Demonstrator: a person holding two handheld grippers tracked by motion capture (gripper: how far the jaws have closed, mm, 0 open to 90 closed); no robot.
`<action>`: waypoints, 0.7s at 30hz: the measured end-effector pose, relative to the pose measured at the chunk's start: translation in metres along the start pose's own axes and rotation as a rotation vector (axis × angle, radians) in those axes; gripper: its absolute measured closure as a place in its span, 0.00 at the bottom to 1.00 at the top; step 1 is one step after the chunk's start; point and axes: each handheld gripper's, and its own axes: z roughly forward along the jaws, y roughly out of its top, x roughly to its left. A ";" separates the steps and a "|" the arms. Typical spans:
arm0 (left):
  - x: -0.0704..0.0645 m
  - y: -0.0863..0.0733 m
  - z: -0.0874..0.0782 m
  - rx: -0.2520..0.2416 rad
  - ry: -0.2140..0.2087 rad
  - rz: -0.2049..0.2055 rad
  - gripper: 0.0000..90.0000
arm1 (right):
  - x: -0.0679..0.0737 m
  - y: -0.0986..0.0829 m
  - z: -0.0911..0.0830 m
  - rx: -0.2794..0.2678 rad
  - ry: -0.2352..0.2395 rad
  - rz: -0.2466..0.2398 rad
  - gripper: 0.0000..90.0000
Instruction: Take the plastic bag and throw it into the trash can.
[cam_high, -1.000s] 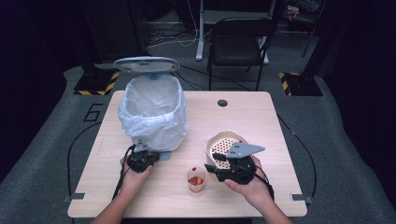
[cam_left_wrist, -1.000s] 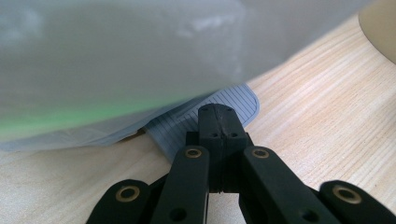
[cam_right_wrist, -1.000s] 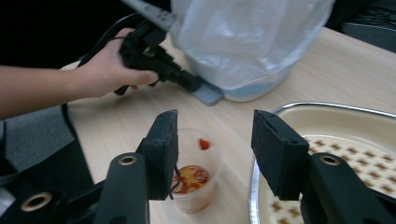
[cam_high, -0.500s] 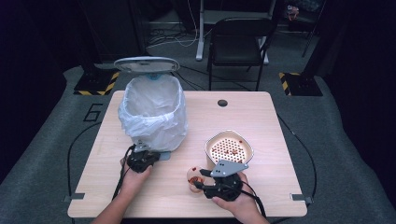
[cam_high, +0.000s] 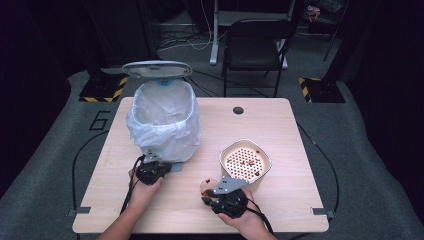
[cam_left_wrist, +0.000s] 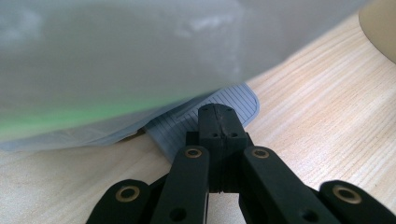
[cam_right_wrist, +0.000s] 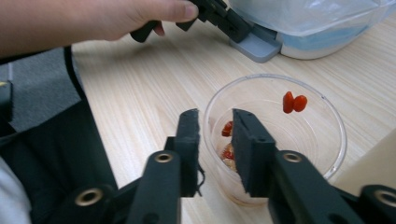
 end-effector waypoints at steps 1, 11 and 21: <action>0.000 0.000 0.000 0.001 -0.003 -0.002 1.00 | 0.000 -0.001 0.002 0.001 -0.003 -0.010 0.85; 0.004 0.001 -0.001 0.006 0.007 0.059 1.00 | 0.001 0.001 0.006 -0.018 0.024 -0.016 0.95; 0.004 0.001 -0.001 0.008 0.004 0.059 1.00 | 0.012 0.003 0.008 -0.027 0.059 -0.045 0.95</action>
